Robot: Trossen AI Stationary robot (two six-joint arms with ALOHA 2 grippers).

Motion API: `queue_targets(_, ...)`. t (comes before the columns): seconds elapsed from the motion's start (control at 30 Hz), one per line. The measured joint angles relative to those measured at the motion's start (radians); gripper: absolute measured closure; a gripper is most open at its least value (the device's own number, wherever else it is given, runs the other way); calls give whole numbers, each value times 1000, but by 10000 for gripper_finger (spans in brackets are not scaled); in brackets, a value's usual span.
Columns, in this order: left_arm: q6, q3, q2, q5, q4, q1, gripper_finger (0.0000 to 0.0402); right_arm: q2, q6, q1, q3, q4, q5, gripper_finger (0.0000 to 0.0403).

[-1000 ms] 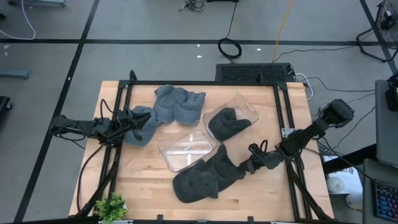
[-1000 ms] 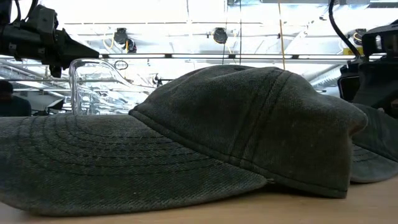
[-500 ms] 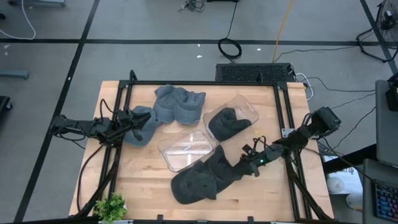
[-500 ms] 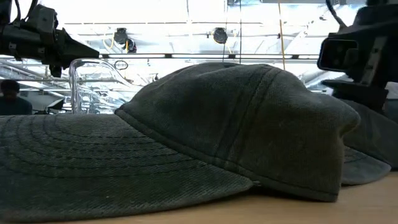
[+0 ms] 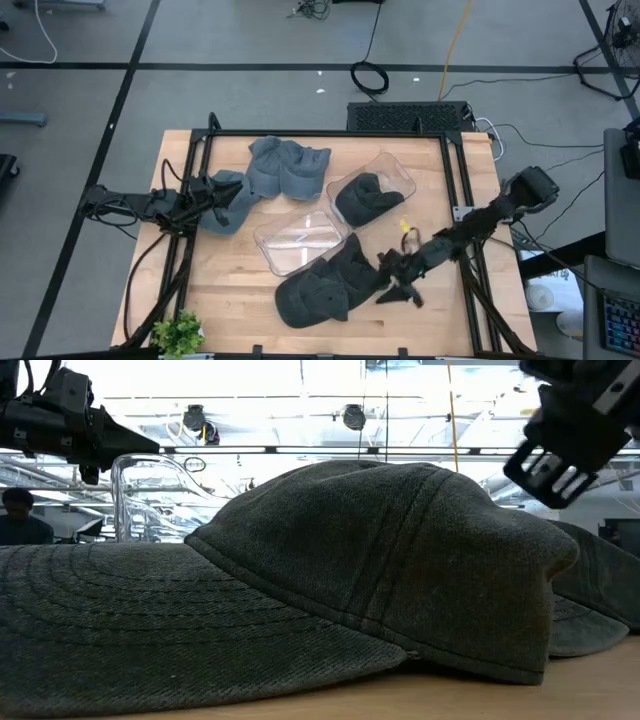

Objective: Pick & Place hat
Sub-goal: Put the right black cap into the top transparent bin

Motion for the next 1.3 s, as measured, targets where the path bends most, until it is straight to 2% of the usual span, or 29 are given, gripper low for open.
queue_targets(0.13, 0, 0, 0, 0, 2, 0, 334, -55, -88, -17, 246, -825, 154, 195)
queue_targets(0.17, 0, 0, 0, 0, 4, 0, 334, -56, -110, -21, 303, -986, 202, 195)
queue_targets(0.23, 0, 0, 0, 0, -2, 0, 334, -59, -140, -25, 397, -1208, 265, 195)
queue_targets(0.3, 0, 0, 0, -1, 1, 0, 334, -60, -152, -30, 446, -1306, 268, 195)
queue_targets(0.5, 0, 0, 0, 0, 0, 0, 334, -66, -132, -39, 450, -1384, 270, 195)
queue_targets(0.63, 0, 0, 0, 0, 0, 0, 334, -45, -147, -70, 404, -1321, 284, 195)
queue_targets(0.87, 0, 0, 0, 0, 0, 0, 334, -13, -129, -109, 350, -1193, 109, 195)
queue_targets(1.03, 0, 0, 0, 0, 0, 0, 334, -11, -101, -114, 350, -1177, 54, 195)
queue_targets(1.13, 0, 0, 0, 0, 0, 0, 334, -8, -91, -113, 350, -1178, 54, 195)
queue_targets(1.3, 0, 0, 0, 0, 0, 0, 334, 68, -111, -114, 350, -1195, 104, 203)
